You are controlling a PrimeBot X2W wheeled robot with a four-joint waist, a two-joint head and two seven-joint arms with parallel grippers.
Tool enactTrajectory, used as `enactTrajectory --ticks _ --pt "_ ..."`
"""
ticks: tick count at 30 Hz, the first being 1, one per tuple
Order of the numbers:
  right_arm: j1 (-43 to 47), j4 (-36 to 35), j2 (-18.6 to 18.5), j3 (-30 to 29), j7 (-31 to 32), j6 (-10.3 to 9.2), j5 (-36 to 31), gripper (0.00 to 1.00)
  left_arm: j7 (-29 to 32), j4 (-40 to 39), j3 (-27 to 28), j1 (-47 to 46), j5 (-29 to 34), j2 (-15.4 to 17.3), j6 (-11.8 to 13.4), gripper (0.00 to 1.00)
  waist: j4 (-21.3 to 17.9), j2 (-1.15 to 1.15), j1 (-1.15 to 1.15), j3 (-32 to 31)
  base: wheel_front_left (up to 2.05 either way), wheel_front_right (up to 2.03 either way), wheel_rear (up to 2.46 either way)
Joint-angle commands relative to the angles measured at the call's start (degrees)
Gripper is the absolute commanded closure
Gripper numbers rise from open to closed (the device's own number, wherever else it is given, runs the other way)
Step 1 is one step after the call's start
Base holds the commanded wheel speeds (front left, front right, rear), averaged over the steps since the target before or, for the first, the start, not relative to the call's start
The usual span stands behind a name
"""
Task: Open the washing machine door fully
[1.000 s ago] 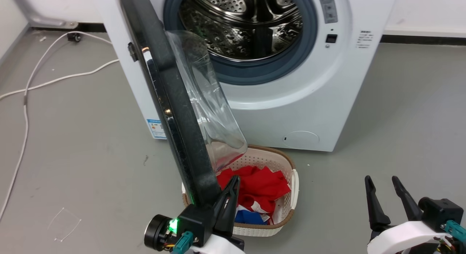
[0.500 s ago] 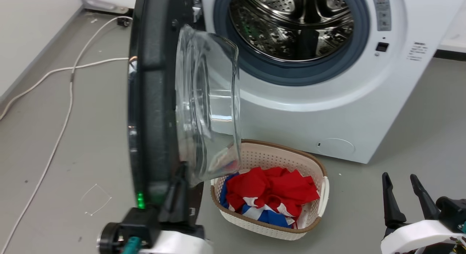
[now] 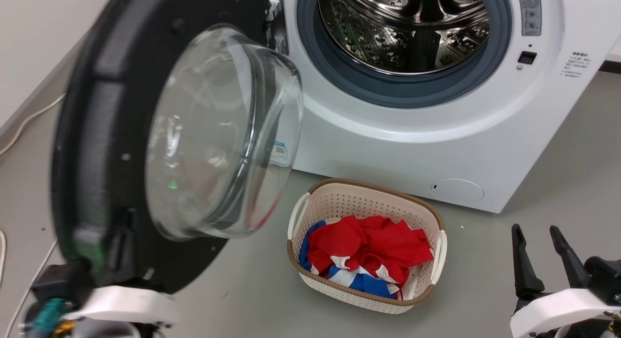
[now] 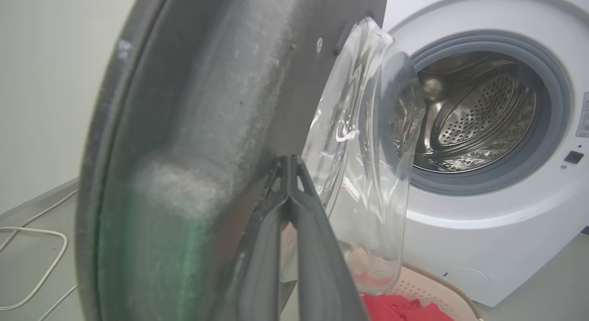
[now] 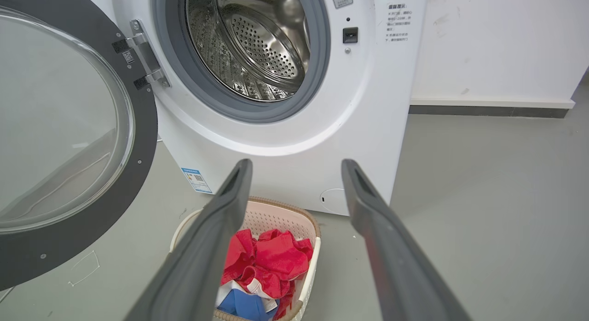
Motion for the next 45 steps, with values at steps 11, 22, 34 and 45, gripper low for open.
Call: enactTrajectory --ticks 11,22,34,45 --pt "-0.94 -2.64 0.06 -0.76 1.39 -0.01 -0.51 0.0 -2.63 10.22 11.32 -3.28 -5.88 6.88 -5.48 1.0 -1.34 0.0 0.0 4.04 0.0 0.0 0.0" --pt "-2.77 -2.64 0.06 -0.32 1.77 -0.01 -0.8 0.0 -3.91 23.96 17.2 -9.94 -6.09 9.24 -10.34 1.0 -3.03 0.0 0.0 5.89 0.0 0.0 0.0" --pt "-1.34 -0.36 0.06 0.06 0.51 -0.01 0.64 0.0 -3.97 20.9 18.92 -5.14 0.56 2.85 -10.75 1.0 -3.92 0.0 0.0 1.92 0.0 0.0 0.0" --pt "0.52 1.25 0.06 1.44 0.03 -0.01 1.28 0.0 -3.46 9.05 9.72 2.57 7.52 -4.29 -10.64 1.0 -5.08 0.0 0.0 -2.74 0.0 0.0 0.0"
